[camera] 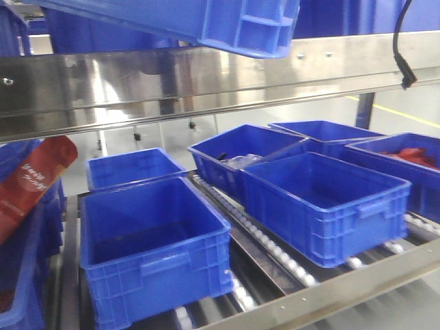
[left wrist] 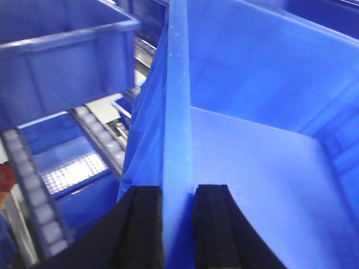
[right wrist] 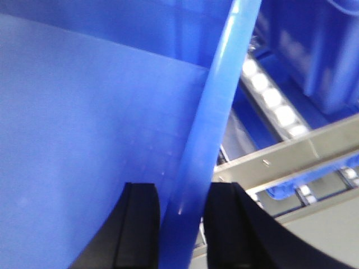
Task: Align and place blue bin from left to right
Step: 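Approach the rack and raise the bin above its upper shelf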
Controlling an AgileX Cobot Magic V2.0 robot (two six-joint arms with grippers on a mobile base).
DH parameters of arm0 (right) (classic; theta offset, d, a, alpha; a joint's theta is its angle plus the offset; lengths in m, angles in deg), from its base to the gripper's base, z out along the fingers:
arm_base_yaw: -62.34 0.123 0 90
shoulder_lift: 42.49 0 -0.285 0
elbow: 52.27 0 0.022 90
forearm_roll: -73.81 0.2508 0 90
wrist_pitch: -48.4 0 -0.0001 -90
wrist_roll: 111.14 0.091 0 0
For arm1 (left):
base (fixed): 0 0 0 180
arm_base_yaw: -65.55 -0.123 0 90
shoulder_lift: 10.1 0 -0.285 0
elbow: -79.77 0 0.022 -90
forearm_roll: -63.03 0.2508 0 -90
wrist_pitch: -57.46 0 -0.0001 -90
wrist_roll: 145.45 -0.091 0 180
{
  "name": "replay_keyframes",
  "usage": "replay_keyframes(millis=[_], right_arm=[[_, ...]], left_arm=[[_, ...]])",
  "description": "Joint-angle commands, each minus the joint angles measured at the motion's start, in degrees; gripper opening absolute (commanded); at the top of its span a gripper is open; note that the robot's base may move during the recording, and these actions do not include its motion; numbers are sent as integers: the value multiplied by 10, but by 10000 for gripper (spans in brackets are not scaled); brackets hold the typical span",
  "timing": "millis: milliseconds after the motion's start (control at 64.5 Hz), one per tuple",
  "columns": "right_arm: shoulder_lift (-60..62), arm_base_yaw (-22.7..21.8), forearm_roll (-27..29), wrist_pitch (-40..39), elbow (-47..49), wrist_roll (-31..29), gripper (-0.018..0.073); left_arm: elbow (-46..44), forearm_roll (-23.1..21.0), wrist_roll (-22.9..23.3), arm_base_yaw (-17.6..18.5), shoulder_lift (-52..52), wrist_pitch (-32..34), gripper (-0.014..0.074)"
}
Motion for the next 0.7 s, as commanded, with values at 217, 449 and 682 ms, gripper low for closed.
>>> replay_keyframes(millis=[217, 449, 682], right_arm=[[11, 1, -4, -42, 9, -21, -152], [11, 1, -4, -42, 9, -21, -152], [11, 1, -4, -42, 9, -21, -152]], left_arm=[[-9, -7, 0, 0, -11, 67, -111], [-9, -7, 0, 0, -11, 67, -111], [-9, -7, 0, 0, -11, 67, -111]])
